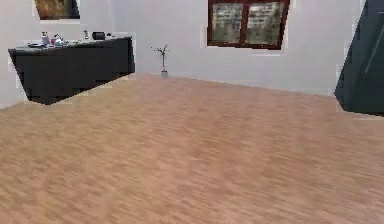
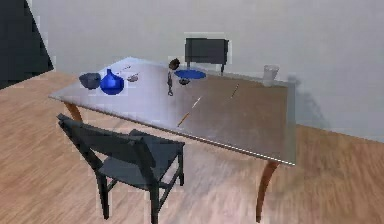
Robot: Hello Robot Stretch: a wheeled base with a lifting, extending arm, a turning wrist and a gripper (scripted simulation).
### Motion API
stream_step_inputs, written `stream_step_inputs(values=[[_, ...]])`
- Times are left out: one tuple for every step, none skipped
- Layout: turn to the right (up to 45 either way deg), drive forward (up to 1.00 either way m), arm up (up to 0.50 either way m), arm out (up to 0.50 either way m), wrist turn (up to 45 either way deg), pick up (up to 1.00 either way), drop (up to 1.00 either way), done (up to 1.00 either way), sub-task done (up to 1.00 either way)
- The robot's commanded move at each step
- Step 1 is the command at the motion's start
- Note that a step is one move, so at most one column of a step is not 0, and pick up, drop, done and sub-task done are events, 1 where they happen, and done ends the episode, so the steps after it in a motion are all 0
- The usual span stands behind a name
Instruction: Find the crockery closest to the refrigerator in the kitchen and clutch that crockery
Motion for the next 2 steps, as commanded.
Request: stream_step_inputs(values=[[0.0, 0.10, 0.00, 0.00, 0.0, 0.00, 0.00, 0.00, 0.00], [33.0, 0.00, 0.00, 0.00, 0.0, 0.00, 0.00, 0.00, 0.00]])
